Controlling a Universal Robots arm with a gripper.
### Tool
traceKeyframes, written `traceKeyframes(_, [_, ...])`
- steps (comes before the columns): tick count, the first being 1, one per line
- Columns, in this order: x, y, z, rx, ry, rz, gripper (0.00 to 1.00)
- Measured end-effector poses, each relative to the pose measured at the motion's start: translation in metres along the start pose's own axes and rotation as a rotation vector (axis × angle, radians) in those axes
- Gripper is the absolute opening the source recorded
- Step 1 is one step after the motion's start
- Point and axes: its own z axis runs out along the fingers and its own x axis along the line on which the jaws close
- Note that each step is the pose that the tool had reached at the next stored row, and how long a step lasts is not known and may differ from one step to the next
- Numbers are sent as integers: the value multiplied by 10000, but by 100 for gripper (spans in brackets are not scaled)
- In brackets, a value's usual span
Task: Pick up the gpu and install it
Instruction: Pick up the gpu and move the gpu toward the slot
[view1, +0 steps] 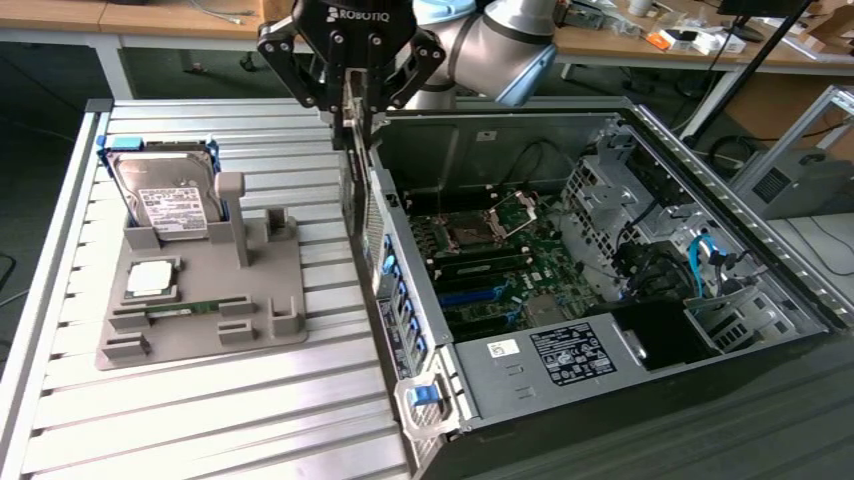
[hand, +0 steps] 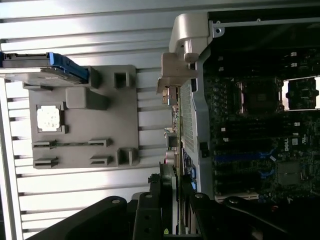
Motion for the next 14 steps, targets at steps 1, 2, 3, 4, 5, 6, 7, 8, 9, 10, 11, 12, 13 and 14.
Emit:
traceKeyframes(1, [-18,-5,0,0,1,0,27])
traceKeyframes(2, [-36,-9,1,0,2,0,27])
traceKeyframes(3, [-57,-14,1,1,4,-1,27])
traceKeyframes(4, [-78,-18,1,1,4,-1,27])
traceKeyframes(5, [-97,-21,2,0,4,-1,27])
traceKeyframes(6, [-114,-24,2,1,5,-1,27])
traceKeyframes(7, [-137,-28,3,1,6,-1,27])
traceKeyframes(8, [-167,-33,4,0,7,0,27])
traceKeyframes(9, [-190,-35,4,1,8,0,27])
traceKeyframes(10, [-216,-38,5,1,10,-1,27])
traceKeyframes(11, [-238,-40,5,1,12,-1,27])
traceKeyframes(12, [-264,-41,6,1,13,-1,27])
traceKeyframes(13, [-287,-42,7,2,15,-1,27])
traceKeyframes(14, [-312,-42,7,2,16,0,27])
